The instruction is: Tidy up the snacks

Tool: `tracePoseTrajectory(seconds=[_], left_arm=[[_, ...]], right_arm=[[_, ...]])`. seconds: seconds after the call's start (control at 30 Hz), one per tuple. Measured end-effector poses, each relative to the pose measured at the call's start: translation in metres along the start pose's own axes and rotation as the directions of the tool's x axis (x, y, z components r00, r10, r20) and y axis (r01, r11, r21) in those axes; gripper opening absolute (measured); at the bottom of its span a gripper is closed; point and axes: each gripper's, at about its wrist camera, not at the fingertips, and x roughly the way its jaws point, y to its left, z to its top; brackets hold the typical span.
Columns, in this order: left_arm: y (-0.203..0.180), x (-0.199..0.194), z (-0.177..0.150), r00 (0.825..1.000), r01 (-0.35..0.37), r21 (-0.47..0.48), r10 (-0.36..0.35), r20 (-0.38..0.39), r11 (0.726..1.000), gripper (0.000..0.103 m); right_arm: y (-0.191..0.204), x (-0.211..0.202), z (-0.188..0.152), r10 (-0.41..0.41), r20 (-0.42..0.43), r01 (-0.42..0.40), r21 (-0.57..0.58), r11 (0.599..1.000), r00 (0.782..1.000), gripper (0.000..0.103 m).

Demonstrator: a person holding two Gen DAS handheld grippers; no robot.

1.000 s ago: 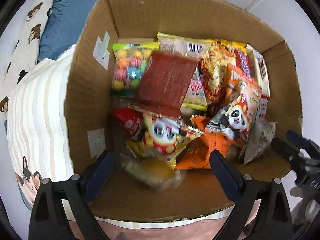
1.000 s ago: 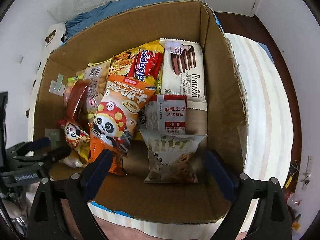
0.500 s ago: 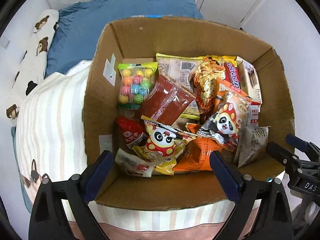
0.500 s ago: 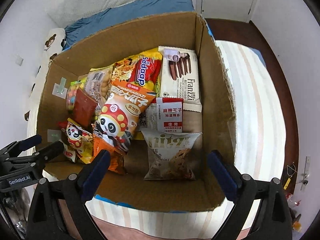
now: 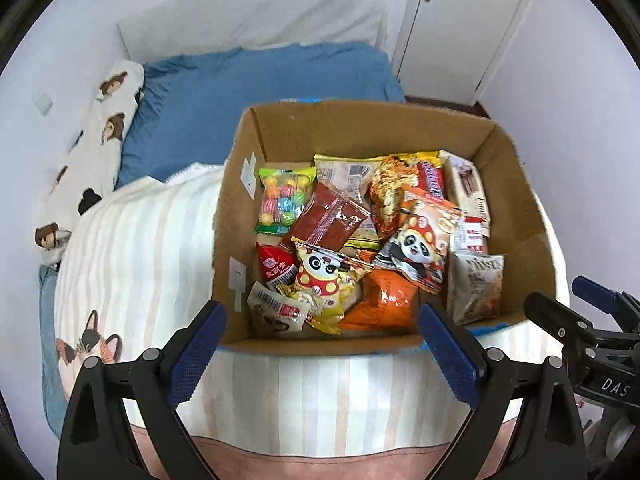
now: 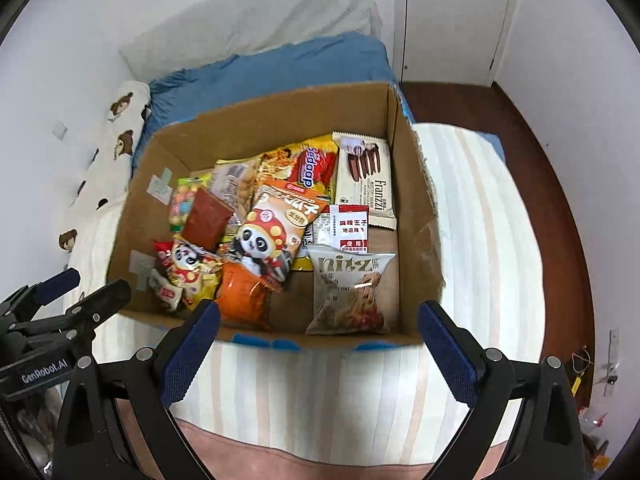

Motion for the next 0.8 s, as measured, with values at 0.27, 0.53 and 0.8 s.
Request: tracePoseTrajectory(seconds=[0.27,0.53,0.8], left_arm=[[-0.005,-0.059,-0.045,0.993,-0.005,0.001,0.005,0.12,1.0,0.099],[-0.011,-0.12,-0.094,0.973,-0.025,0.02,0.02,0.229,0.999,0.099],[-0.01,-0.164,-0.135,0.957,-0.032,0.002,0.03,0.288,0.999,0.099]], right_arm=[[0.007,-0.07,-0.047,0.026,0.132,-0.025,-0.005,1.0,0.991,0.101],[0.015,-0.138,-0.101,0.04,0.23,-0.034,-0.029,0.999,0.972,0.101],[0.017,-0.192,-0.143,0.034,0.302,-0.024,-0.037,0.999,0.953,0.101]])
